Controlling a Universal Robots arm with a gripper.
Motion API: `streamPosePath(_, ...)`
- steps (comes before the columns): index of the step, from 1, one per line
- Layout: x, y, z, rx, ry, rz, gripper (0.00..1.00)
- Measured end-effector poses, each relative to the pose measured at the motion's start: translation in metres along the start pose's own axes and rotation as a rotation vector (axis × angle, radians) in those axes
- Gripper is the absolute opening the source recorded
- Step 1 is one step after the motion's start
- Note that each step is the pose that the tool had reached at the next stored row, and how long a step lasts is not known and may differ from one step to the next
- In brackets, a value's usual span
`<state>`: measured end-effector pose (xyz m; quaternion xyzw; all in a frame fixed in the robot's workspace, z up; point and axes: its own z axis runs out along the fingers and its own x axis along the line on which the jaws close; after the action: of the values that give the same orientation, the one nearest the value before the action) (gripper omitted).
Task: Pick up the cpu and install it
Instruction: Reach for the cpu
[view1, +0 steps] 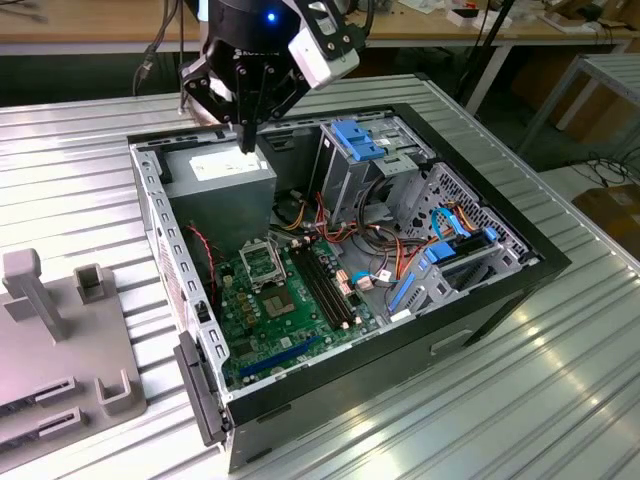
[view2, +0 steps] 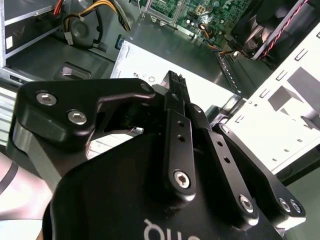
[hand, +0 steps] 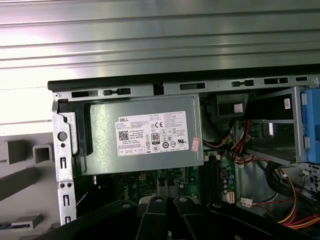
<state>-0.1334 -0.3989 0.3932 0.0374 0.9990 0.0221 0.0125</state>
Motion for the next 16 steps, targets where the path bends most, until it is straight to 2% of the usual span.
streamPosePath(16,0.016,-0.0012,-0.0002,0.0001,0.0006,0.0,0.11)
